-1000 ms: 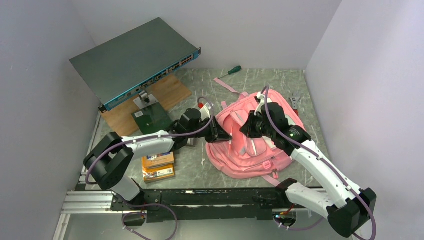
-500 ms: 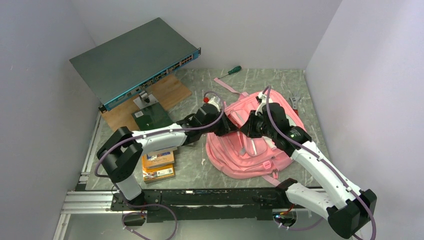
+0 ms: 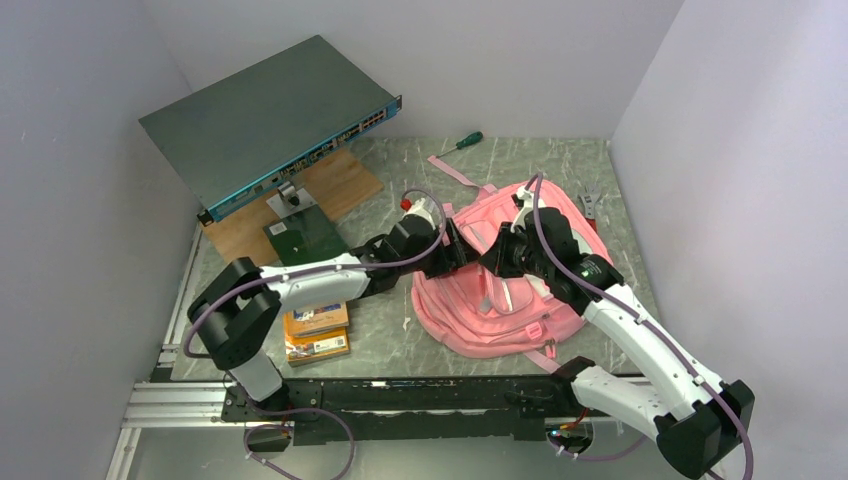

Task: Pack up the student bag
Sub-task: Place the stationery in the student bag.

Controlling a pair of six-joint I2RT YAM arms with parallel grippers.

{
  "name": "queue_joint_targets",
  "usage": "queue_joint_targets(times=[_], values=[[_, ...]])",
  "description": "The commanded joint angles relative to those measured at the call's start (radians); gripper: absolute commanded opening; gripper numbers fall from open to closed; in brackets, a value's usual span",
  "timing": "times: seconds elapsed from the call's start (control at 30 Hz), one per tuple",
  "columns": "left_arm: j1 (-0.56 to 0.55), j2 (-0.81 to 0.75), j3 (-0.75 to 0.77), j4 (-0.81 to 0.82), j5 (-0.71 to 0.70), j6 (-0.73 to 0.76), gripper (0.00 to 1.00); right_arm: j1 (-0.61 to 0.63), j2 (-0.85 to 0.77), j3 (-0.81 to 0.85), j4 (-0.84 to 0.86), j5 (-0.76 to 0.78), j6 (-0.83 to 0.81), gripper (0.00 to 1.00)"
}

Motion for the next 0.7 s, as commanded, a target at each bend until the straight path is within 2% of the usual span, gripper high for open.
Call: queue_joint_targets(times=[0.0,0.2,0.4,0.47,0.67], values=[[0.000,-0.098,-0.046,0.046,-0.005,0.033,0.81,0.000,-0.017,0.011,0.062,-0.013,0.021,0.00],[0.009,-0.259,-0.129,0.040,0.013,0.137,0.86,0.001,-0.028,-0.001,0.059,0.000,0.017,0.00],[0.093,-0.403,-0.289,0.089,0.097,0.170,0.93,0.000,-0.022,-0.008,0.060,0.002,0.007,0.00],[0.109,-0.455,-0.300,0.014,0.065,0.233,0.96,-0.001,-0.020,-0.009,0.066,-0.002,0.007,0.00],[0.117,-0.518,-0.217,-0.387,-0.165,0.477,1.00,-0.001,-0.021,-0.010,0.069,-0.005,0.004,0.00]])
